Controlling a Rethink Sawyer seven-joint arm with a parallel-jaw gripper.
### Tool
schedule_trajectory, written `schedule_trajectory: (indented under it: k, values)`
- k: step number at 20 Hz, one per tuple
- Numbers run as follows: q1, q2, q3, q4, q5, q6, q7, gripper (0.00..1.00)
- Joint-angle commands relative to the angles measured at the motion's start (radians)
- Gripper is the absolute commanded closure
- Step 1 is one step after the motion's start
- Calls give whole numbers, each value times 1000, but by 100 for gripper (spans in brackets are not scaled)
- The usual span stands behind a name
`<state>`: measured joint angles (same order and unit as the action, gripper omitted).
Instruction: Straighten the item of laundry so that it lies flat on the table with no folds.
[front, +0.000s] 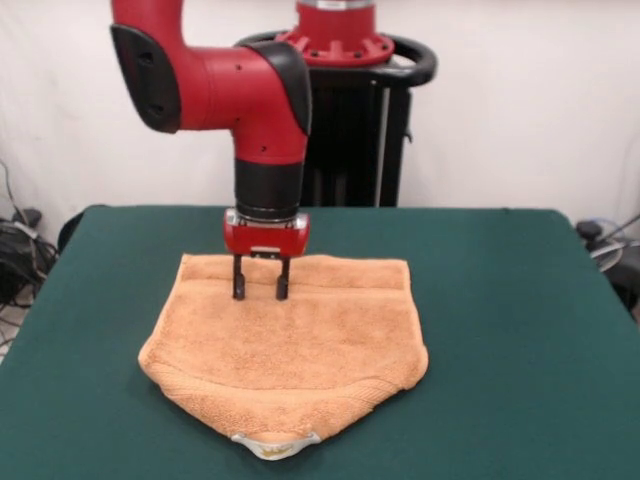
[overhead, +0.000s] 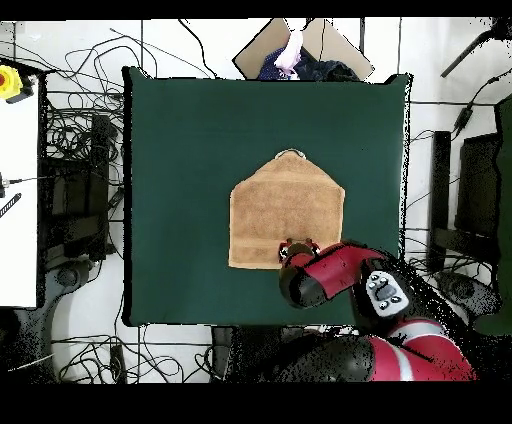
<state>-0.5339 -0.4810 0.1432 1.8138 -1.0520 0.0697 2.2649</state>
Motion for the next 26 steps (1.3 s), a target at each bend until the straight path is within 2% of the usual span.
schedule_trajectory:
  k: [1,3,6,11,12,16,26]
  values:
    - [-78,185,237,-87,-101,115,-269,0]
    - [-55,177,216,-97,-127,84,-227,0]
    - [40,158,118,-131,-168,4,-116,0]
    - [178,159,-40,-184,-163,-82,27,0]
    - [221,169,-93,-202,-143,-103,52,100]
    - [279,192,-170,-227,-100,-149,90,100]
    - [273,184,-199,-183,-45,-174,64,100]
